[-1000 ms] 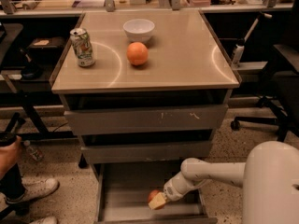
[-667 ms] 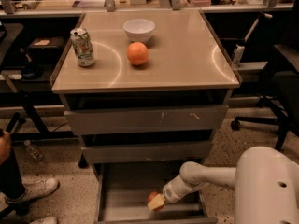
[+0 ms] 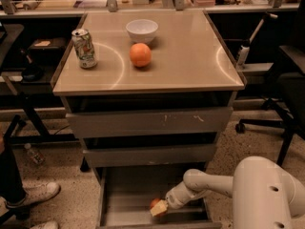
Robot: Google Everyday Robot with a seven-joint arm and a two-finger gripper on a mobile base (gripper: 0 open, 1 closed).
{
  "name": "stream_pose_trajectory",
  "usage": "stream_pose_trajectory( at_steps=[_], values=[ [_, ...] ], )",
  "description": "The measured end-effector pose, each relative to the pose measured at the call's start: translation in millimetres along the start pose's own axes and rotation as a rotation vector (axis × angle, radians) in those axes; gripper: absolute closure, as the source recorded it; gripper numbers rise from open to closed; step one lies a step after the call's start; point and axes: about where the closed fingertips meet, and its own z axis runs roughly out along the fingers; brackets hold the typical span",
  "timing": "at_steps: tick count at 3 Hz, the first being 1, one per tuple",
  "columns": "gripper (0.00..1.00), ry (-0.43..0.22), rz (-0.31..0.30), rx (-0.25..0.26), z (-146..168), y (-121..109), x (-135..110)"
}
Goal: Place apple into bottom drawer
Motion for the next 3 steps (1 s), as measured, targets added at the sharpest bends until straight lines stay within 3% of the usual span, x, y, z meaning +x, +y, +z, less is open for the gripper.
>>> stream_pose_trajectory(
  at_steps=[1,3],
  values=[
    [1.0,-0.018,0.005,-0.007,17,-7,-6],
    [1.0,-0.076,0.031,0.026,40,-32,-23]
  ],
)
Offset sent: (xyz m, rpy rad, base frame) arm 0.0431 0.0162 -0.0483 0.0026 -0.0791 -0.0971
